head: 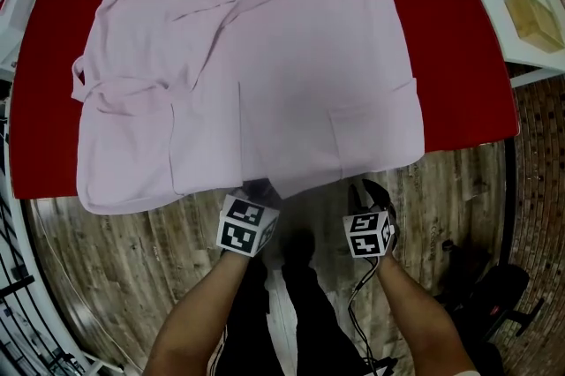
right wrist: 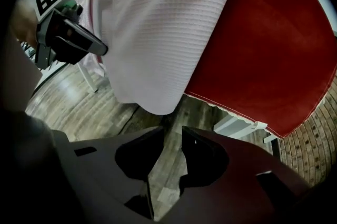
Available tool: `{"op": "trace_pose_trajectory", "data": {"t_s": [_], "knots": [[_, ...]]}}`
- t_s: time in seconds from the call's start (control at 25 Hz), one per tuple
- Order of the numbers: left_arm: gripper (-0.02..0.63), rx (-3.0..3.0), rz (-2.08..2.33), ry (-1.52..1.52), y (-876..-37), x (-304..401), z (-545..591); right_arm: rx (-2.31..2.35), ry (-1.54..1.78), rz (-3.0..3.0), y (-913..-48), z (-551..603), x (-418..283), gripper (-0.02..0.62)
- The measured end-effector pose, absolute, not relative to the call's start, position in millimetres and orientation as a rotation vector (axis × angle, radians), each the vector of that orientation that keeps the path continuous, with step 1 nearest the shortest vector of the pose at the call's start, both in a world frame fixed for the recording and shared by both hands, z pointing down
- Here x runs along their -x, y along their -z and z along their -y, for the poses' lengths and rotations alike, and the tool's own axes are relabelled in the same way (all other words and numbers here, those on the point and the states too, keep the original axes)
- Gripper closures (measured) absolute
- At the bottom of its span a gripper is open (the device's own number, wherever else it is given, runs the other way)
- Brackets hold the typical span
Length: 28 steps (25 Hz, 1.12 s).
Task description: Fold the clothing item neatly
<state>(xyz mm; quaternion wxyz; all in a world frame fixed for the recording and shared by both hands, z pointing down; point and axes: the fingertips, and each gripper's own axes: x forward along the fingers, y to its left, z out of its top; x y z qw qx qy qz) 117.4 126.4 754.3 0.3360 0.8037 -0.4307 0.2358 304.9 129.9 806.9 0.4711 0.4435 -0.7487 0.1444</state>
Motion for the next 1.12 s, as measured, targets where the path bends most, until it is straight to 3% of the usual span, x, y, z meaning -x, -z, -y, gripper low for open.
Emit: {"op": "trace_pose_trajectory", "data": {"t_s": [0.64,0.88,1.12], "knots": [[0.598,-2.045,1.099,-0.427,-741,-58,-186,-0.834,-0.397,1.913,-827,-139,-277,0.477],[0.598,-2.003,1.129,-0.344,-749,-46,-176,-0.741,-0.419,2.019,-823,-137,-255,0.411],[0.595,-2.094,1.081,-0.45,-760,-53,-171,-0.657,-0.396,2.103,-820,-119,-235,0.363]]}}
